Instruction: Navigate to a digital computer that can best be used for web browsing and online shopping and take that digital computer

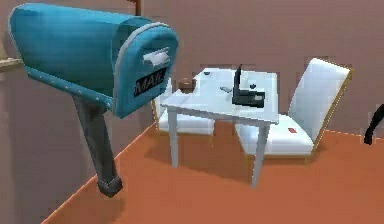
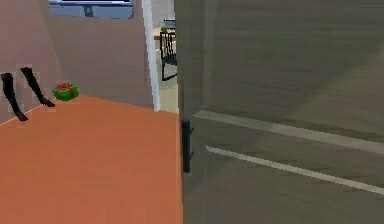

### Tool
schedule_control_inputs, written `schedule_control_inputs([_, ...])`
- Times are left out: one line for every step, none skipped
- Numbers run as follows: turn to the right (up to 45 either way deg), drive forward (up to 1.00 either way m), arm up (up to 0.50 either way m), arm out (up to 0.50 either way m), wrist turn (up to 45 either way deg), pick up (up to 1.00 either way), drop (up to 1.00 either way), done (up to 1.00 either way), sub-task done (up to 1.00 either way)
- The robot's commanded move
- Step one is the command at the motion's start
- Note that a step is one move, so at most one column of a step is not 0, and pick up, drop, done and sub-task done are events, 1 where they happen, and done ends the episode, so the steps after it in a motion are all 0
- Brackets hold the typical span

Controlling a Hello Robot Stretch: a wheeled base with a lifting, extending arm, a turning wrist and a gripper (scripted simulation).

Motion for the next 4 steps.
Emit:
schedule_control_inputs([0.0,0.55,0.00,0.00,0.0,0.00,0.00,0.00,0.00])
schedule_control_inputs([45.0,0.00,0.00,0.00,0.0,0.00,0.00,0.00,0.00])
schedule_control_inputs([27.0,0.00,0.00,0.00,0.0,0.00,0.00,0.00,0.00])
schedule_control_inputs([0.0,0.75,0.00,0.00,0.0,0.00,0.00,0.00,0.00])
